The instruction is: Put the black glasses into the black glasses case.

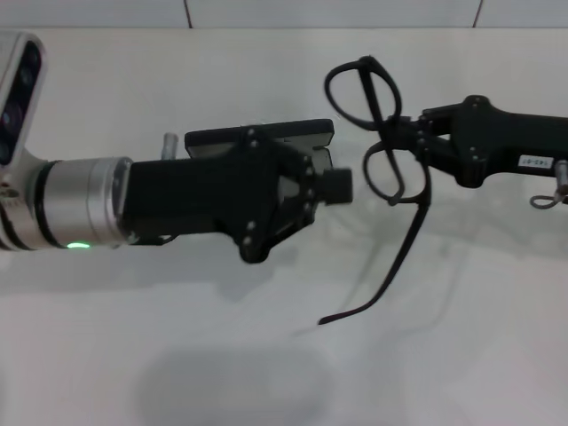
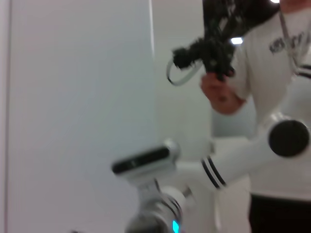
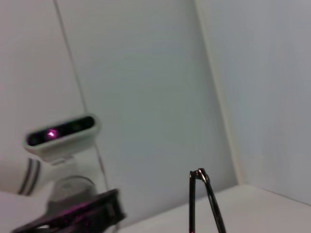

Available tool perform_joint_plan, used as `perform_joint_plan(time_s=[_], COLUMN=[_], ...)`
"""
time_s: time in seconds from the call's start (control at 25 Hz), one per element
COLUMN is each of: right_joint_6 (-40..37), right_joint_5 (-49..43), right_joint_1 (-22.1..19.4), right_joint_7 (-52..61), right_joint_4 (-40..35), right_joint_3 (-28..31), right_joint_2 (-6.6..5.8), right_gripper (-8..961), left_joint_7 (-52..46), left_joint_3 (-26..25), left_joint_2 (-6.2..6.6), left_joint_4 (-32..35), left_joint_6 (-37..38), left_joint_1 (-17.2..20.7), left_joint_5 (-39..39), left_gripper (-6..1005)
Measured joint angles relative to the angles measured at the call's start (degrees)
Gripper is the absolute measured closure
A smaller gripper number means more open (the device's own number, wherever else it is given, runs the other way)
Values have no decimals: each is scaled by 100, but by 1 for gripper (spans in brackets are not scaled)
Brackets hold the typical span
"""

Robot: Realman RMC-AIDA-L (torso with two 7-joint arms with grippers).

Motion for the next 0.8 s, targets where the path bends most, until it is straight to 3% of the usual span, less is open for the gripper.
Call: perform_joint_plan(time_s=[0.2, 0.32, 0.48, 0.64, 0.8], right_joint_6=[164, 164, 131, 124, 98], right_joint_5=[-1, -1, 40, 56, 101], right_joint_1=[-198, -372, -456, -450, -428], right_joint_7=[-54, -45, 19, 141, 350], right_joint_4=[-154, -374, -528, -507, -453], right_joint_3=[88, 274, 427, 721, 891], right_joint_2=[-158, -189, -214, -202, -77], right_gripper=[898, 898, 898, 898, 898], left_joint_7=[-553, -684, -688, -674, -638], left_joint_3=[127, 211, 249, 240, 241], left_joint_2=[100, 179, 189, 147, 54], left_joint_4=[432, 439, 432, 401, 218], left_joint_6=[33, 78, 78, -18, -211], left_joint_1=[158, 266, 448, 631, 629], left_joint_5=[408, 722, 969, 1076, 1076], left_gripper=[986, 986, 985, 984, 983])
